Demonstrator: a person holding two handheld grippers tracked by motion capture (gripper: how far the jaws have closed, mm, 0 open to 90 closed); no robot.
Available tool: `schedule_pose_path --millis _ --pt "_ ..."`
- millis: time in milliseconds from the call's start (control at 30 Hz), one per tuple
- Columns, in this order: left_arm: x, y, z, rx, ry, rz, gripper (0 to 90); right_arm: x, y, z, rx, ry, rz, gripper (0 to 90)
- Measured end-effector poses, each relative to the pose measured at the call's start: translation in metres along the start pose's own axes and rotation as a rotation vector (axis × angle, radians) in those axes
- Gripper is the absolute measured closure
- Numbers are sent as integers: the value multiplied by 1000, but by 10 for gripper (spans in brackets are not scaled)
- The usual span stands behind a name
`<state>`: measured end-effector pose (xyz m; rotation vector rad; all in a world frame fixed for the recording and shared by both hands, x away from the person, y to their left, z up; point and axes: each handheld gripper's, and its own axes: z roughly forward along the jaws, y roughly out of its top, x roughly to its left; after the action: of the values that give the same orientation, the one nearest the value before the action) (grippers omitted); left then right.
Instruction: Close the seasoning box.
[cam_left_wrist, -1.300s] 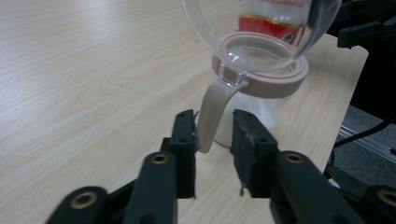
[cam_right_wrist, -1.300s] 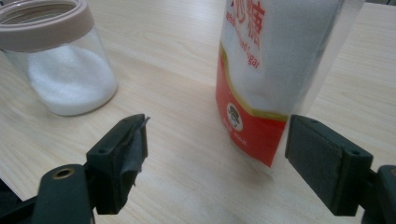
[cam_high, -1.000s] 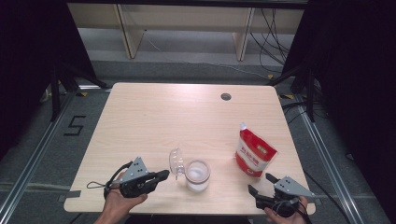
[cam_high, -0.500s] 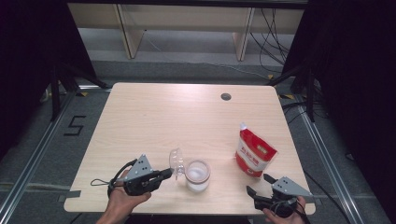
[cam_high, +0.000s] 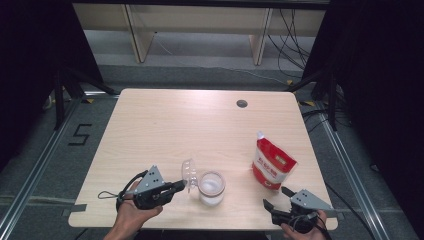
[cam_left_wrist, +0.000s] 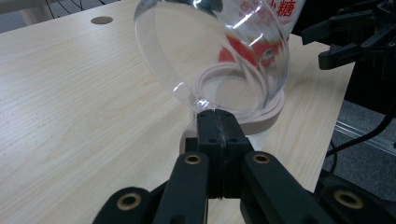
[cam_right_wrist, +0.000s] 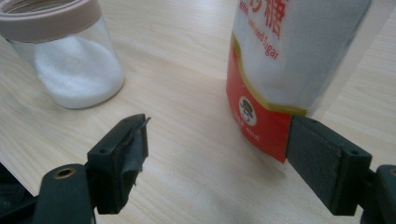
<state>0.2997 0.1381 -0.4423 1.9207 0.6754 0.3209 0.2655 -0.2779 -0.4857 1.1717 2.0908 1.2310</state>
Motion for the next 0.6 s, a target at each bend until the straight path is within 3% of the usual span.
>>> schedule_pose_path --millis 233,333,433,467,500,533,600 --pt "-1 0 0 -2 -1 -4 893 0 0 1 0 10 -1 221" --pt "-2 0 1 3 1 -16 892 3 0 0 13 2 33 221" --pt "-1 1 2 -3 -11 15 893 0 0 1 0 3 -5 222" --pt "-2 1 3 -3 -11 6 892 1 0 1 5 -1 13 221" --pt "-3 1 3 -8 -10 -3 892 0 0 1 -1 5 -1 222" --pt "-3 2 4 -7 -17 17 892 0 0 1 9 8 -4 222" --pt "-5 2 4 0 -10 -5 892 1 0 1 12 10 7 222"
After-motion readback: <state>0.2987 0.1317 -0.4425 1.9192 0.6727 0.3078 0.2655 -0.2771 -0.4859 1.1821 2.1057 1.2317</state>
